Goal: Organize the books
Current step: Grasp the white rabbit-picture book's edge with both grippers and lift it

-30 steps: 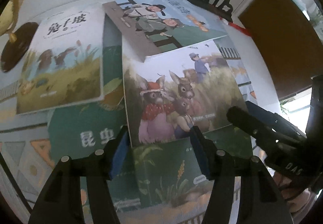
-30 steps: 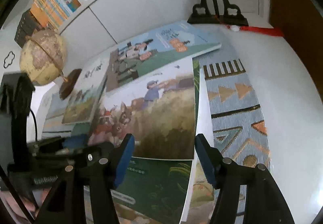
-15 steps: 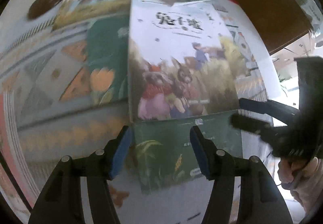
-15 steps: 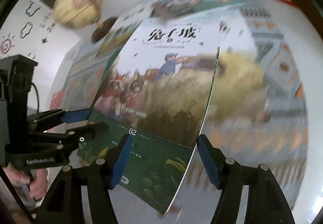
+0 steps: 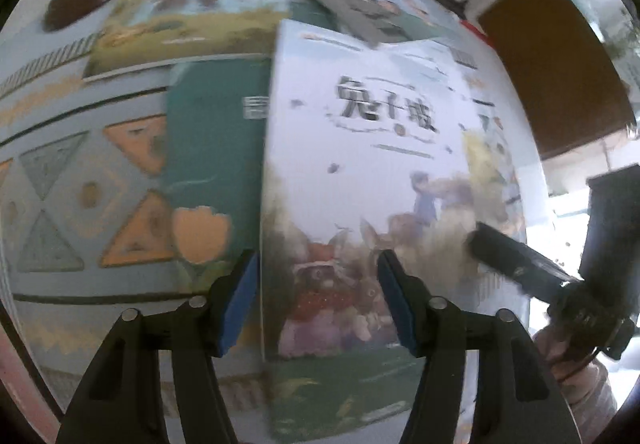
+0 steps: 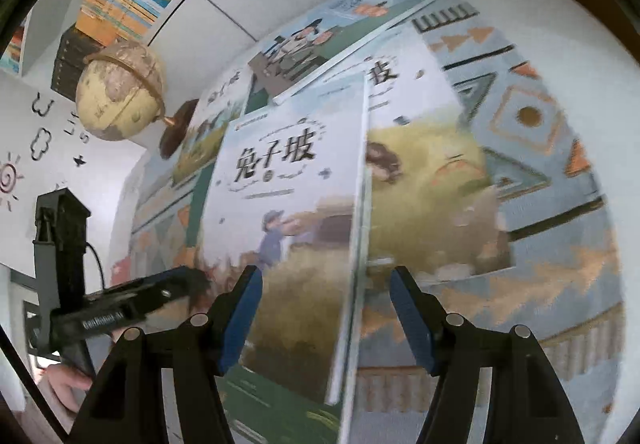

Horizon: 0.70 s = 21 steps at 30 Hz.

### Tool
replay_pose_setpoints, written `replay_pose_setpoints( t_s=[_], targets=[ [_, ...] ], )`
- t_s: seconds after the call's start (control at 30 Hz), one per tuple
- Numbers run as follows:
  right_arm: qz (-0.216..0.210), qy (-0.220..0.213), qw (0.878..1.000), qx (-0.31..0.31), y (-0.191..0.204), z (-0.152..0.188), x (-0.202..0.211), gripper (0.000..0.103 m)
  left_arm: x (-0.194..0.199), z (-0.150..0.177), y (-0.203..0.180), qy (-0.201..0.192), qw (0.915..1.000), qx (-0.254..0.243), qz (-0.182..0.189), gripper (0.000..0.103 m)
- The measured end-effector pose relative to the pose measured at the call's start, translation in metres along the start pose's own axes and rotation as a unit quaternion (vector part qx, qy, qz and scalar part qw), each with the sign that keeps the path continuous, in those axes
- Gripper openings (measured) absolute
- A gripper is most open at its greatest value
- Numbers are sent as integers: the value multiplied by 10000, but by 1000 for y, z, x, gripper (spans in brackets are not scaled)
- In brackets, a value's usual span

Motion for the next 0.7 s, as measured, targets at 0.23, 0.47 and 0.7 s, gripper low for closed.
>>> replay_pose_setpoints(
  t_s=[0.23, 0.47, 0.7],
  targets=[
    [333, 2, 9994, -42, 2, 13, 7, 68, -1, 17, -30, 52, 9991, -419, -41, 57],
    [-847, -68, 9955, -431, -19, 34, 29, 66, -6, 32, -22, 166, 9995, -108, 250, 55],
    [-1636, 156, 9839, -705, -38, 41, 15, 38, -6, 26, -20, 119, 9992, 89, 358, 54]
  ],
)
Point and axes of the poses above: each gripper's, at about its wrist camera, not at the fingertips, and x roughly against the way its jaws point, y to its left, z to its underside, the point moved 5 cm from there along -x, roughly the way its jaws point, and after that the axes turned 11 degrees about y, right-handed, at the moved point
